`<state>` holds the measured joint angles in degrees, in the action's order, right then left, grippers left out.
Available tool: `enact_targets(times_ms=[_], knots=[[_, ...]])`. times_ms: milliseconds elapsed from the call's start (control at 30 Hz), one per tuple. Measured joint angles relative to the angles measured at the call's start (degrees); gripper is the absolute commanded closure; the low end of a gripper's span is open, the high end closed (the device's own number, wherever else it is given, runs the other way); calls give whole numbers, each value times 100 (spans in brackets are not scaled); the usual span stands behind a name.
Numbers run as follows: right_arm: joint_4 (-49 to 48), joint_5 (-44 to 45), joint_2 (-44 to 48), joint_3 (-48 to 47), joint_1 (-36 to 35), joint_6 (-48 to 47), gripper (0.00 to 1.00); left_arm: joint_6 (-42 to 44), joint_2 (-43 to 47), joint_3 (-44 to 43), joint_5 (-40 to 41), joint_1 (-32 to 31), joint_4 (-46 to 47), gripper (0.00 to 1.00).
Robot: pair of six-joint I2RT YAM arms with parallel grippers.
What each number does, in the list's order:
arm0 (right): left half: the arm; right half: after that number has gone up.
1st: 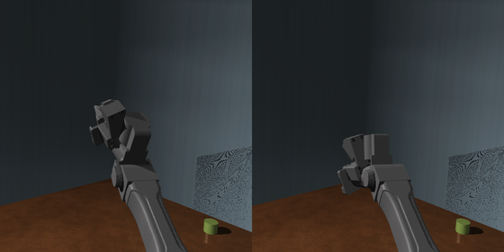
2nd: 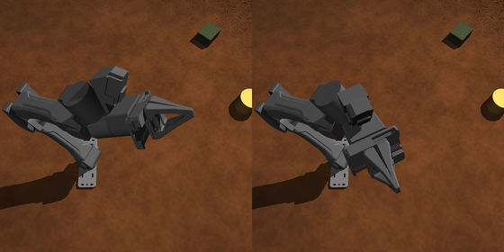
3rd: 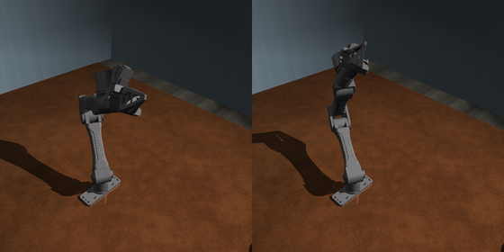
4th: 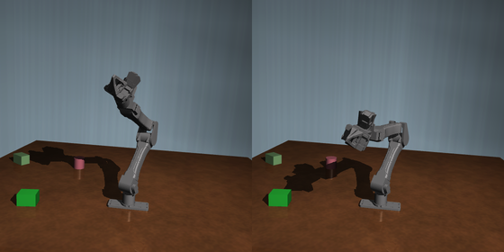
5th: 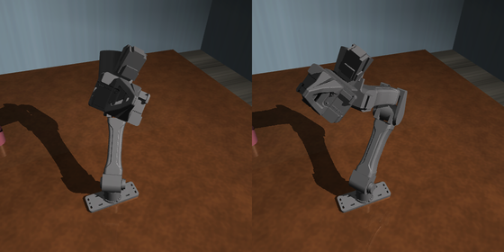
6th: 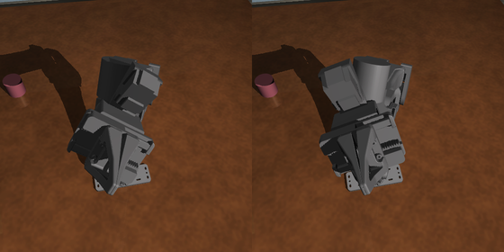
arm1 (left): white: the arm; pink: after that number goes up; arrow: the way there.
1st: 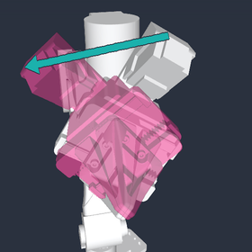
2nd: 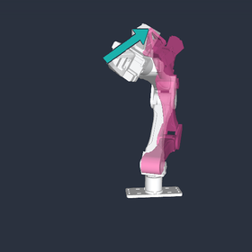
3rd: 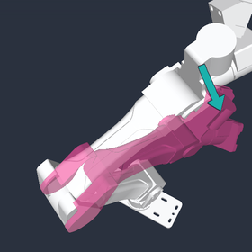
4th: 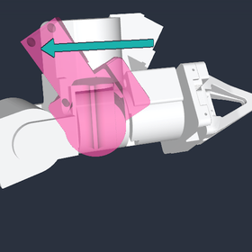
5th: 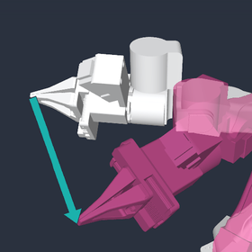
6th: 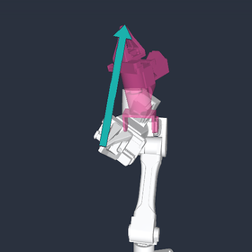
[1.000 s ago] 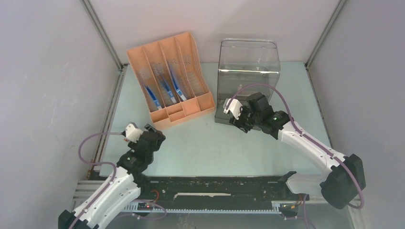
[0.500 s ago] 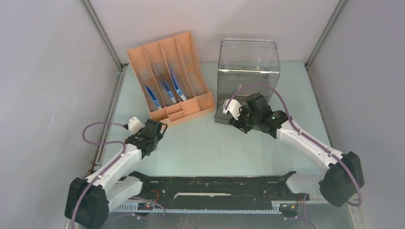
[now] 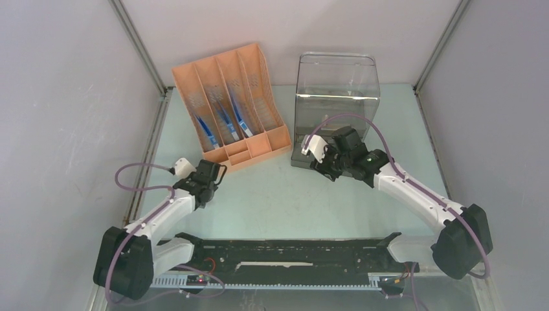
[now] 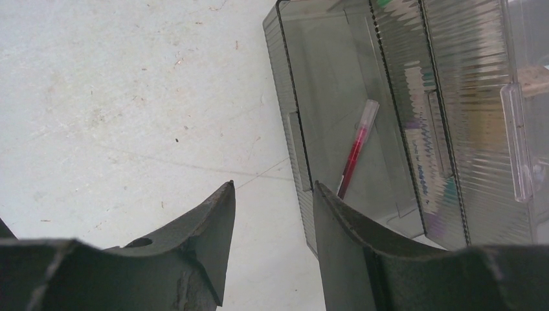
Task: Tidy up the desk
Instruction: Pick up the stationery from the center of the board.
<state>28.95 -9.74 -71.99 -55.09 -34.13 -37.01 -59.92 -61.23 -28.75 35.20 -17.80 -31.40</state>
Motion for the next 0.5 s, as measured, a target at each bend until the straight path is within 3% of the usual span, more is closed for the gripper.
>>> enact_targets(times_ms=[500], knots=[[0,46,-26,0,0,-9,45,151,-1113,-387,-192,109,48,67]])
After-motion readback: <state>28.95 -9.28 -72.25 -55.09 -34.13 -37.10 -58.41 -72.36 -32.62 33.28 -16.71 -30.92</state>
